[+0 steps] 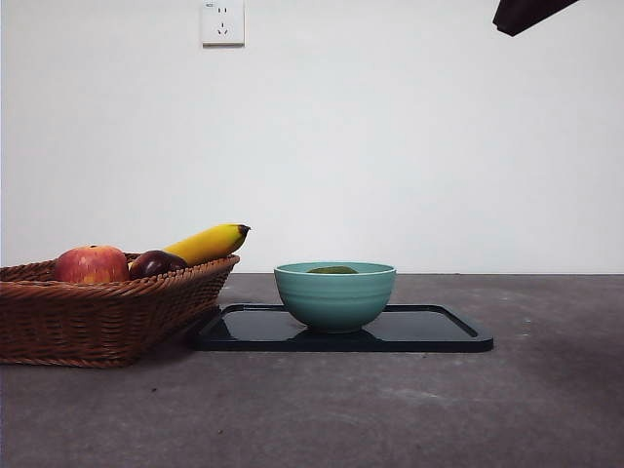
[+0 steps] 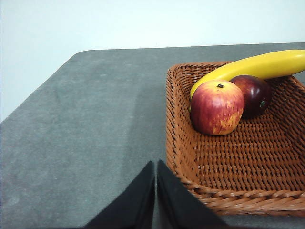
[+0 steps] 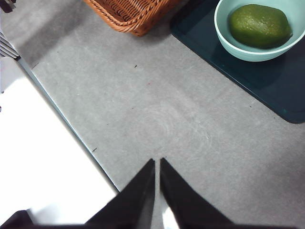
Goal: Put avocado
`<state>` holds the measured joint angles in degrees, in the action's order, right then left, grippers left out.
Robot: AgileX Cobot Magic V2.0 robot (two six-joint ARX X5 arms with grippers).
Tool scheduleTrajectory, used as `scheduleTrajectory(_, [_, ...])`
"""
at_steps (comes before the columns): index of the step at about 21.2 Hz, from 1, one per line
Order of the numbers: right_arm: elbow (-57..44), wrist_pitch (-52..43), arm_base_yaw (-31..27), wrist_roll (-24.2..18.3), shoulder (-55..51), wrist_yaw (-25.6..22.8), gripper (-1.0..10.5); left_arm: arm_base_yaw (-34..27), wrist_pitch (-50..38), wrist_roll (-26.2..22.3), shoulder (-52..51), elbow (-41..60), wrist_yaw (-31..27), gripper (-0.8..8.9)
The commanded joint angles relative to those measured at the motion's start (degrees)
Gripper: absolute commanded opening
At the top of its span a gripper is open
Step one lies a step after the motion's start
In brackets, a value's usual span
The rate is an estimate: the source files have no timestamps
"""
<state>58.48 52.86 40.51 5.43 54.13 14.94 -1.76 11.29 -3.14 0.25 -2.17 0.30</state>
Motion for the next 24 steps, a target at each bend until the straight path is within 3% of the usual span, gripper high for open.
scheduleTrajectory(1, [0.5,-0.6,0.6,0.5,0.4,0.0,0.1,-0.2,0.5,-0.6,-0.1,1.2,0.1,0.08])
scheduleTrajectory(7, [0.5,-0.5,0.5,0.3,0.4,0.0,0.1,-0.2,0.6,-0.6,-0.1,1.2,0.1,0.08])
scheduleTrajectory(9, [0.5,-1.1,-1.3,-4.5,-0.8,-1.9,0.1,-0.2,0.5,-0.6,-0.1,1.2,0.1,0.08])
scheduleTrajectory(11, [-0.2,-6.7,-5.9,-6.5,-3.2,-3.0,0.1,-0.2,0.6,-0.6,-0.1,1.2,0.1,0.08])
scheduleTrajectory(14, [-6.0,-20.7,-16.6,-5.4,-10.4,-2.5,0.1,-0.2,0.5,-0.6,-0.1,1.2,0.1,0.08])
scheduleTrajectory(18, [-20.7,-35.8,-32.4,-5.2,-23.6,-3.3,0.1,-0.2,0.6,-0.6,-0.1,1.2,0.1,0.08])
scheduleTrajectory(21, [-31.9,-45.5,-38.9,-5.4,-32.9,-6.3,0.1,-0.2,0.6,-0.6,-0.1,1.2,0.1,0.08])
scheduleTrajectory(24, [-39.8,-50.0,-41.2,-5.3,-39.5,-9.3,0.1,-0.2,0.6,-0.6,-0.1,1.2,0.1,0.08])
